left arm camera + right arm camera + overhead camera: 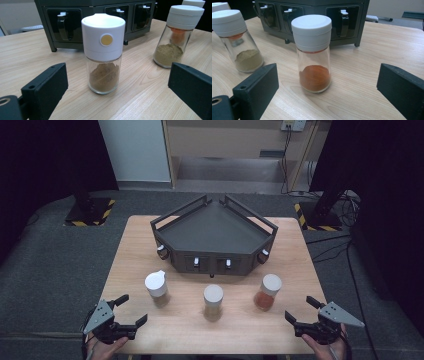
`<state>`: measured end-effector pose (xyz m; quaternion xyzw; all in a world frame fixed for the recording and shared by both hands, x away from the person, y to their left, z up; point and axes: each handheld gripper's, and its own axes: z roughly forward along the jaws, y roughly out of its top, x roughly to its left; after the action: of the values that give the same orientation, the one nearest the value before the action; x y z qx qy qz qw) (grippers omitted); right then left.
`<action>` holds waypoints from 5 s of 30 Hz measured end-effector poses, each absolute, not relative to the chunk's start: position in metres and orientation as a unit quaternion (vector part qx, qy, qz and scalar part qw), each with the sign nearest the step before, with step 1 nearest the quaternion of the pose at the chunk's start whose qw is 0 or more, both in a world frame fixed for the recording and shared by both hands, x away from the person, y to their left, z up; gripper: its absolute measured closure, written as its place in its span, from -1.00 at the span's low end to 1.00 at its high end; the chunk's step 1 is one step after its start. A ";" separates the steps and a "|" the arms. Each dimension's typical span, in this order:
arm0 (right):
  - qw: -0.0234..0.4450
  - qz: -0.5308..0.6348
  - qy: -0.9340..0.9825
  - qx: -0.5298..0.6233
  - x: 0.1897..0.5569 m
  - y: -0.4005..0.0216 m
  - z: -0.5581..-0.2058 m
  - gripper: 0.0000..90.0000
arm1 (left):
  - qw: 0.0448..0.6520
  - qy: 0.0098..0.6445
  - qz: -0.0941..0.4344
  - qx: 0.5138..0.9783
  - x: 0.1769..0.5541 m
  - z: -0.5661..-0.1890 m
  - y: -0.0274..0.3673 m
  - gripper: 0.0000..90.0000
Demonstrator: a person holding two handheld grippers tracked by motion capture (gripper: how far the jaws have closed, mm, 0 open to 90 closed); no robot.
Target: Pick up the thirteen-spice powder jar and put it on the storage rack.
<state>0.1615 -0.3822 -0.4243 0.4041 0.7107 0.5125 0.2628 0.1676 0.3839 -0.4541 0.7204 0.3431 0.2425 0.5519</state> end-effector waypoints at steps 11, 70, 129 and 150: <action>0.259 0.510 0.714 0.403 0.162 -0.381 -0.424 -0.92 | 0.551 0.344 0.241 0.721 0.168 -0.454 0.384 -0.96; 0.250 0.513 0.717 0.401 0.166 -0.382 -0.424 -0.95 | 0.543 0.353 0.209 0.733 0.208 -0.404 0.385 -0.97; 0.247 0.513 0.718 0.400 0.167 -0.383 -0.425 -0.93 | 0.533 0.343 0.207 0.745 0.259 -0.432 0.347 -0.36; 0.244 0.514 0.718 0.400 0.168 -0.383 -0.425 -0.93 | 0.555 0.294 0.171 0.759 0.277 -0.385 0.337 -0.34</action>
<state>0.1679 -0.3828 -0.4253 0.3999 0.7183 0.5143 0.2441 0.2769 0.3371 -0.3851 0.7590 0.2943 0.1714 0.5548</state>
